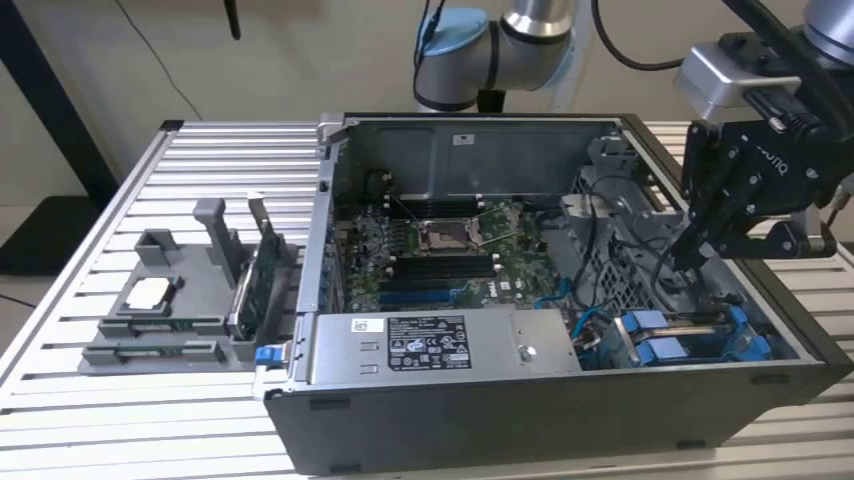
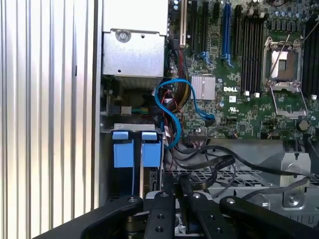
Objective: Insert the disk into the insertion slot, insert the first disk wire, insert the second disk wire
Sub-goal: 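Insert the second disk wire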
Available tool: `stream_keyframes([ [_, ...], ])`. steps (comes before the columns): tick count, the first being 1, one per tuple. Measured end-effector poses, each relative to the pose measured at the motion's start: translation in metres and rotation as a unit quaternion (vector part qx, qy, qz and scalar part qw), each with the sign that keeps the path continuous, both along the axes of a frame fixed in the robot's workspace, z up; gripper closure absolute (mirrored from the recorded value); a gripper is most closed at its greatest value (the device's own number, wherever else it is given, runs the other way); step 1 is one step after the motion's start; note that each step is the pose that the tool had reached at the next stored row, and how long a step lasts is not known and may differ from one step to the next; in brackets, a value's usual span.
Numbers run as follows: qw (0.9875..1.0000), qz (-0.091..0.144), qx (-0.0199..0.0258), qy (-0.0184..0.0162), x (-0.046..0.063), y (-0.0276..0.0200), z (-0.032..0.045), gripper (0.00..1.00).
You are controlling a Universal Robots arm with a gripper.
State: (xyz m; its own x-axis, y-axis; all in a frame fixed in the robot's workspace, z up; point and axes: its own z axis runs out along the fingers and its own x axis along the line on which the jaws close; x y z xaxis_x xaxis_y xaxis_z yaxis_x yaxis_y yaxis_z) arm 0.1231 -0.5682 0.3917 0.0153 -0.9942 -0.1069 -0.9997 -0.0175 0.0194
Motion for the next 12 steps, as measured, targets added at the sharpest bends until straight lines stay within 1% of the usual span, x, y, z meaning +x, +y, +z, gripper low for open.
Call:
stream_keyframes([
  [12,1.0000,0.000,0.0019,0.0000,-0.0002,-0.0001,0.0000,0.84],
])
